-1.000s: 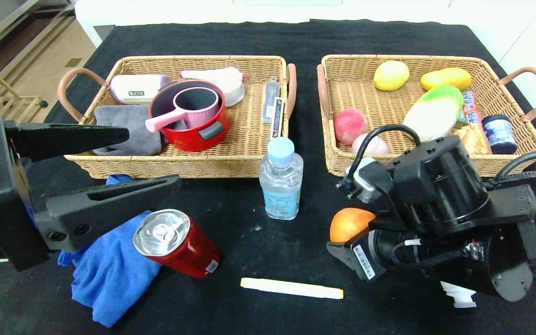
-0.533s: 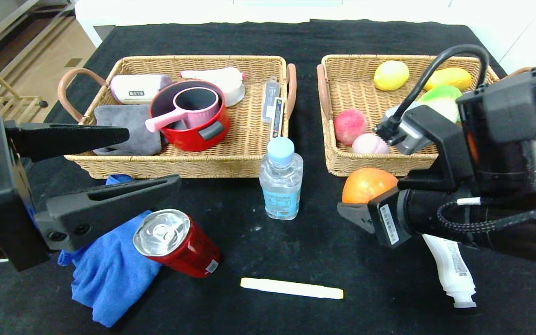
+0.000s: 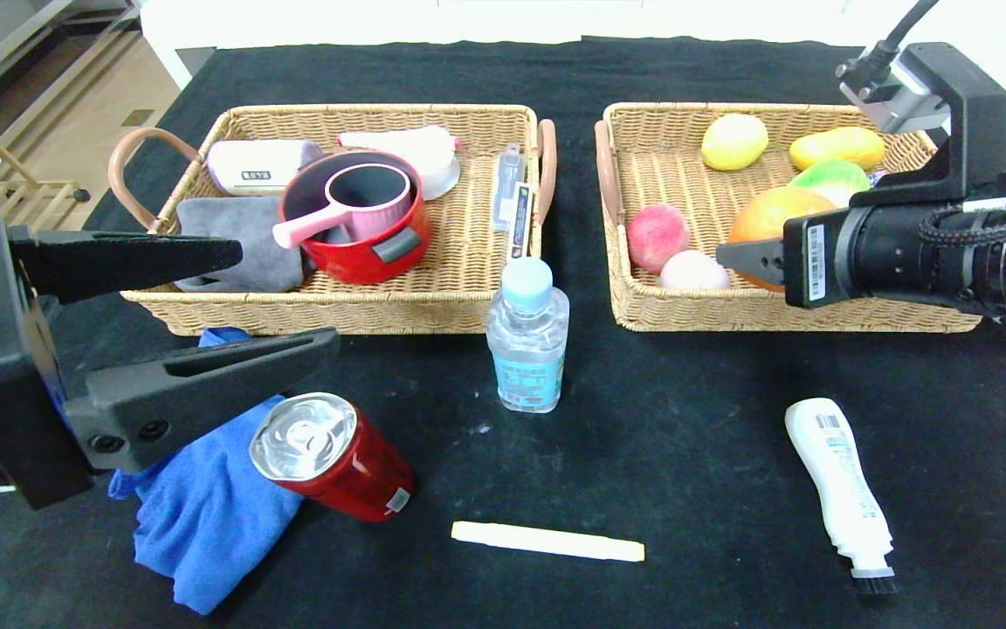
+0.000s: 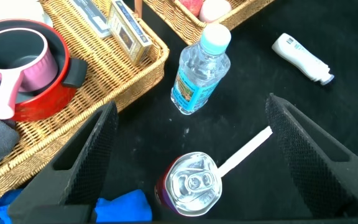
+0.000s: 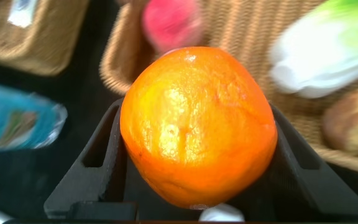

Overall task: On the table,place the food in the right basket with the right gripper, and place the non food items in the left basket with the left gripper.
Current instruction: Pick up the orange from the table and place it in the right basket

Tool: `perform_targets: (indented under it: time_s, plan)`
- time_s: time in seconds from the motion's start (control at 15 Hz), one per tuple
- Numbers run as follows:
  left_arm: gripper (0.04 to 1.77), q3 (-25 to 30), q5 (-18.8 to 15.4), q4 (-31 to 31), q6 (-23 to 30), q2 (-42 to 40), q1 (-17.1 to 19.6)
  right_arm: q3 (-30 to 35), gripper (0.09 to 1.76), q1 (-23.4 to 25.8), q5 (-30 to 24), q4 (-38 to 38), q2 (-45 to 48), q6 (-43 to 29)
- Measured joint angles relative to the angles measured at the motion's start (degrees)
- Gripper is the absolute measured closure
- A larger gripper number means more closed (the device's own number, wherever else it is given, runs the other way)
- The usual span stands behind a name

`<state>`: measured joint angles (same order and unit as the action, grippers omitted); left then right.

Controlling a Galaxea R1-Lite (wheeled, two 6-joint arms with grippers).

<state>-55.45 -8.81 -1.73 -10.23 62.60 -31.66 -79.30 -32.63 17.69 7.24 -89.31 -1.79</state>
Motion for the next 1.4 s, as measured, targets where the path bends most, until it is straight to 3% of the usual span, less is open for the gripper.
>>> perform_targets:
  time_s: [0.33,1.13,1.4]
  plan:
    - [0.09,0.1,0.0,0.0,0.0,-0.1,0.0,-8.6,0.58,6.5,-0.3,0.0,-4.8,0.1]
    - [0.09,0.2,0.0,0.0,0.0,-0.4,0.0,-31.1,0.58,13.9,-0.3,-0.4,-21.6,0.2]
    - [0.09,0.2,0.0,0.0,0.0,-0.5,0.0,-33.3,0.58,15.0,-0.3,-4.2,-25.3,1.0]
